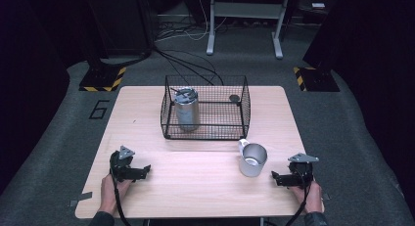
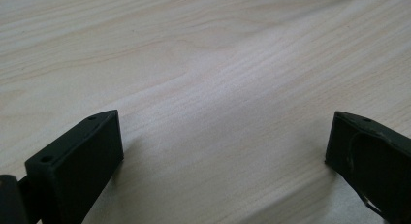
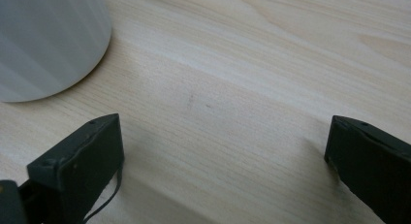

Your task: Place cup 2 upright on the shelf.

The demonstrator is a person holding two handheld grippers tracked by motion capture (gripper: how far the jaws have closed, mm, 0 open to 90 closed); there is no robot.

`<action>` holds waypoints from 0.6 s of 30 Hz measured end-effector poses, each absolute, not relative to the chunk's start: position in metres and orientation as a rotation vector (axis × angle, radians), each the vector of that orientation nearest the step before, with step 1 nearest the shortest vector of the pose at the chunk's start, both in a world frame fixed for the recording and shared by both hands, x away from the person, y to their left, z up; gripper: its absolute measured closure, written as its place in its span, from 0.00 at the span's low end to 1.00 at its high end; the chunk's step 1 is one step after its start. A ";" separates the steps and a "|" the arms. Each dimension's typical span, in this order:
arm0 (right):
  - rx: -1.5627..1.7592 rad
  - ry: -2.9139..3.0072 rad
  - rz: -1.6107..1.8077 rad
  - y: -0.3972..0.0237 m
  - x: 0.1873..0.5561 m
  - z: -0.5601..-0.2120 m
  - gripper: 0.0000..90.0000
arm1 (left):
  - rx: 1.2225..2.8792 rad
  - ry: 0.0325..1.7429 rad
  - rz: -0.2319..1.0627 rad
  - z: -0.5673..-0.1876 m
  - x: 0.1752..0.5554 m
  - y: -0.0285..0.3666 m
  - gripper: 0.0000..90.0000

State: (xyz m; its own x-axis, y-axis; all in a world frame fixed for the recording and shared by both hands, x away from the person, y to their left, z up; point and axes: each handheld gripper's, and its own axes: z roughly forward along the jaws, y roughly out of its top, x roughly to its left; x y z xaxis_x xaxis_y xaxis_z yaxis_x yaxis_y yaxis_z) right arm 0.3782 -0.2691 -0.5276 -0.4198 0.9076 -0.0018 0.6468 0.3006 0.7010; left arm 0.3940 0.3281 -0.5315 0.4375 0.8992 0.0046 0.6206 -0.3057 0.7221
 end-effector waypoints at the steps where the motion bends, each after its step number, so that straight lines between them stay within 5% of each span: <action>1: 1.382 2.183 0.875 -0.270 0.378 -0.527 0.00 | 2.053 1.265 0.538 -0.531 0.395 0.329 0.00; 18: 1.380 2.271 0.994 -0.260 0.361 -0.480 0.02 | 2.048 1.258 0.546 -0.532 0.396 0.328 0.00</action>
State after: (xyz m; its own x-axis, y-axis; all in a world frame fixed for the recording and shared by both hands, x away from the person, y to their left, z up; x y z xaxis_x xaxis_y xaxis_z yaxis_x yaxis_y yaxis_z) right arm 0.3613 -0.2600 -0.4803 -0.4919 0.8656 0.0931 0.6558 0.2981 0.6936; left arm 0.3959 0.3277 -0.5315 0.4488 0.8936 0.0077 0.6161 -0.3156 0.7217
